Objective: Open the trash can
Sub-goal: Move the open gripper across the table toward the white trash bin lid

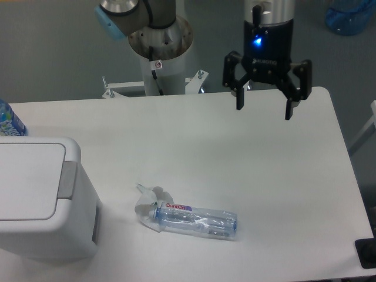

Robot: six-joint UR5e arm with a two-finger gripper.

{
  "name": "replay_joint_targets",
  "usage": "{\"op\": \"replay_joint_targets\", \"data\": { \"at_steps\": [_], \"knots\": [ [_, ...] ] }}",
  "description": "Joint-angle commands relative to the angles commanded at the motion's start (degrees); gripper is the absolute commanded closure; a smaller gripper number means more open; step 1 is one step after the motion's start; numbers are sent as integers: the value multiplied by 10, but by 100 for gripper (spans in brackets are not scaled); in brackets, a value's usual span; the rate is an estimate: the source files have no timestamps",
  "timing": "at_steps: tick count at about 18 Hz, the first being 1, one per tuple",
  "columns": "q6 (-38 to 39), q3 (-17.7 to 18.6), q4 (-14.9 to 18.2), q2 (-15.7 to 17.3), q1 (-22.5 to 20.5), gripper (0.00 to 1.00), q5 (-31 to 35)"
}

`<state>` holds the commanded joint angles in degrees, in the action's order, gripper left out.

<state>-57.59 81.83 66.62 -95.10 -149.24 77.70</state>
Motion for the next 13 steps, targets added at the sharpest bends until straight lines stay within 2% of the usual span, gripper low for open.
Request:
{"op": "replay_joint_targets", "data": {
  "at_steps": [5,10,13],
  "knots": [
    [119,3,-47,-18,52,0,0],
    [243,20,-109,-30,98,0,-2],
    [302,25,-124,-34,123,0,-9]
  ]
}}
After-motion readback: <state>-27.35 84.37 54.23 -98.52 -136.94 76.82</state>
